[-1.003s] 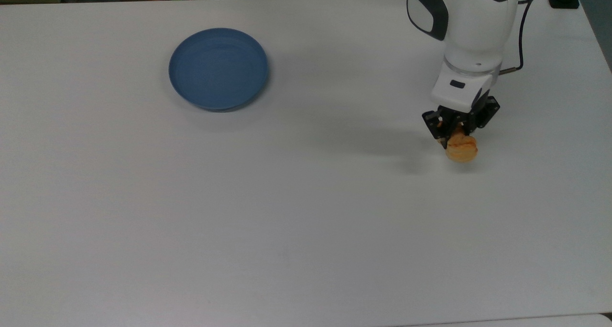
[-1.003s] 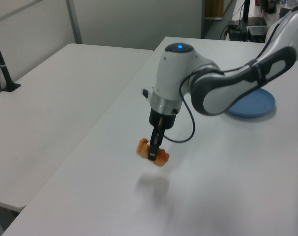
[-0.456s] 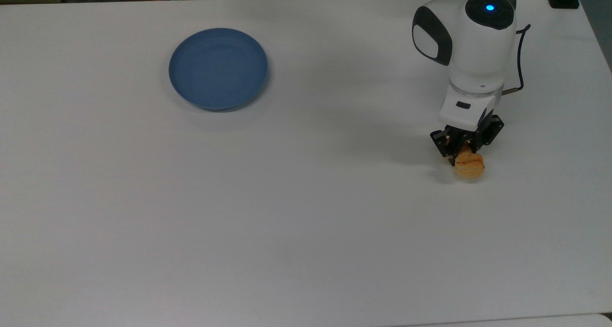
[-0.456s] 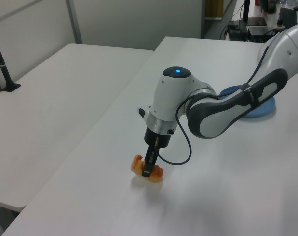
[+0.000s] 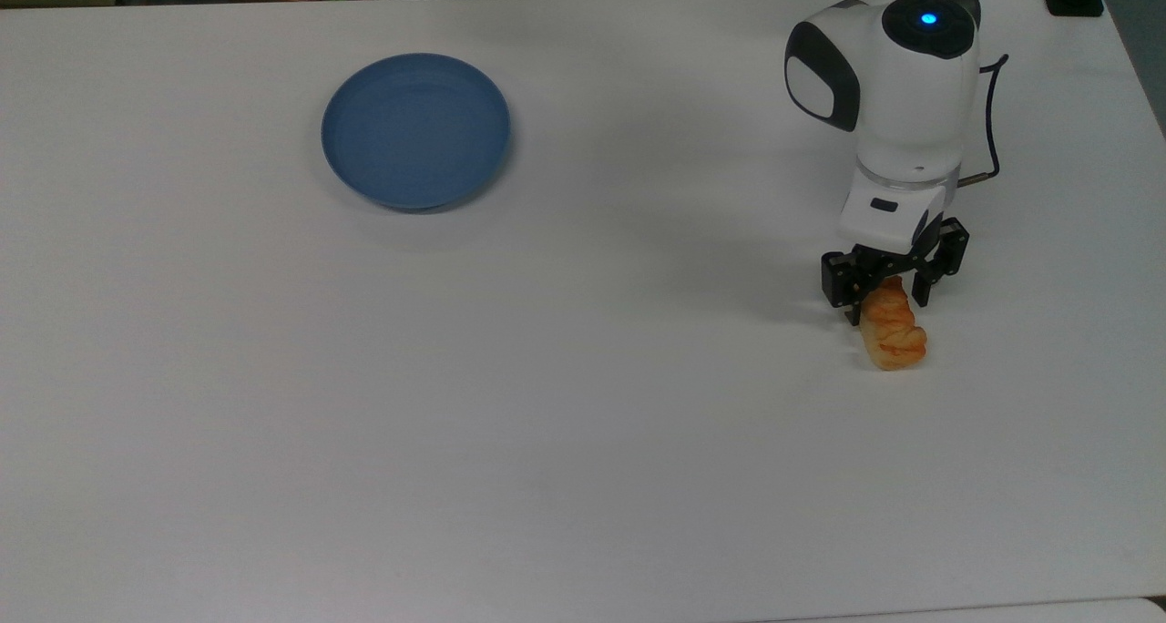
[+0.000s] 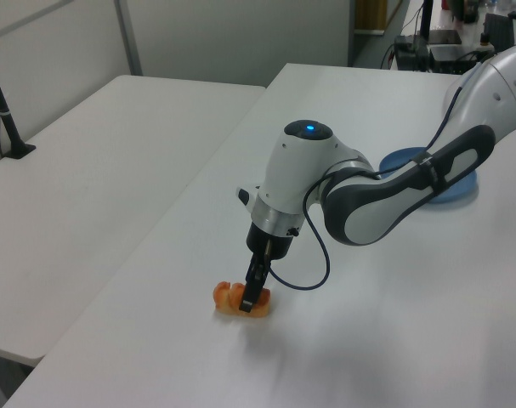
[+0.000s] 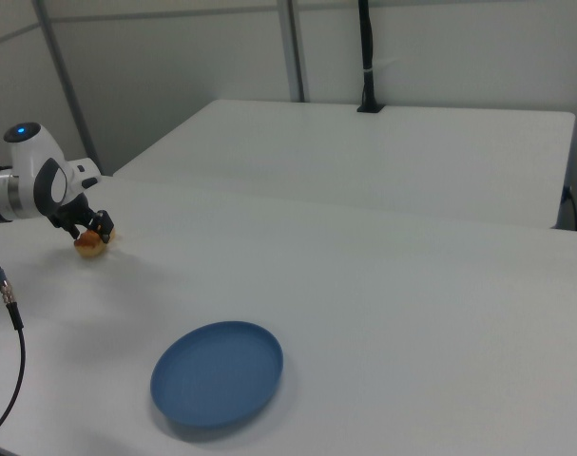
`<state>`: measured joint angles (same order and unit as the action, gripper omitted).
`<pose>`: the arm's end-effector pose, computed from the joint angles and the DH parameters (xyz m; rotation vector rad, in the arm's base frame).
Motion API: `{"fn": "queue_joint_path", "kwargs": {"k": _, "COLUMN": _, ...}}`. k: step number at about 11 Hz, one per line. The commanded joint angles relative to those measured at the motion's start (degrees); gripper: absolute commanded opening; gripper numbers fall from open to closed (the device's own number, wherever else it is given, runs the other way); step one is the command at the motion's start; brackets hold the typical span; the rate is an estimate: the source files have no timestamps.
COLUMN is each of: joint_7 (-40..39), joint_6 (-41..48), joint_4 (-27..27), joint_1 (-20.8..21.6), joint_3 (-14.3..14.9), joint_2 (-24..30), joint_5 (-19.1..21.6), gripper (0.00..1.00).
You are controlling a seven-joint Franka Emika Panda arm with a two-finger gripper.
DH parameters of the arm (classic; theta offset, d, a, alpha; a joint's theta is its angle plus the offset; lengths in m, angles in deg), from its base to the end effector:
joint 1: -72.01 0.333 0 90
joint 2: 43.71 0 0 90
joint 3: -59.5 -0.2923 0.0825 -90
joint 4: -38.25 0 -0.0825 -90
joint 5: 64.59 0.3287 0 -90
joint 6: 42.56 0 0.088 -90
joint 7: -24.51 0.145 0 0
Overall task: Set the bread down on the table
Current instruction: 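Lower the bread roll onto the table and open the gripper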
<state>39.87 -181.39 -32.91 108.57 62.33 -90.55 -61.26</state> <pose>0.6027 0.4162 0.2875 -2.9050 -0.4482 -0.4847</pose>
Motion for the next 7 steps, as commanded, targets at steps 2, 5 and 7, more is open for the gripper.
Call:
{"fn": "queue_joint_path", "kwargs": {"k": 2, "joint_7": 0.9, "joint_6": -2.68, "joint_4": -0.12, "joint_1": 0.18, "joint_3": -0.1, "joint_2": 0.17, "joint_5": -1.13, "gripper": 1.0}}
{"fn": "queue_joint_path", "kwargs": {"k": 5, "joint_7": 0.99, "joint_6": 0.82, "joint_4": -3.7, "joint_1": 0.18, "joint_3": -0.1, "joint_2": 6.03, "joint_5": -2.53, "gripper": 1.0}}
{"fn": "queue_joint_path", "kwargs": {"k": 7, "joint_7": 1.16, "joint_6": 10.98, "joint_4": -5.21, "joint_1": -2.18, "joint_3": -0.01, "joint_2": 11.13, "joint_5": -2.27, "gripper": 1.0}}
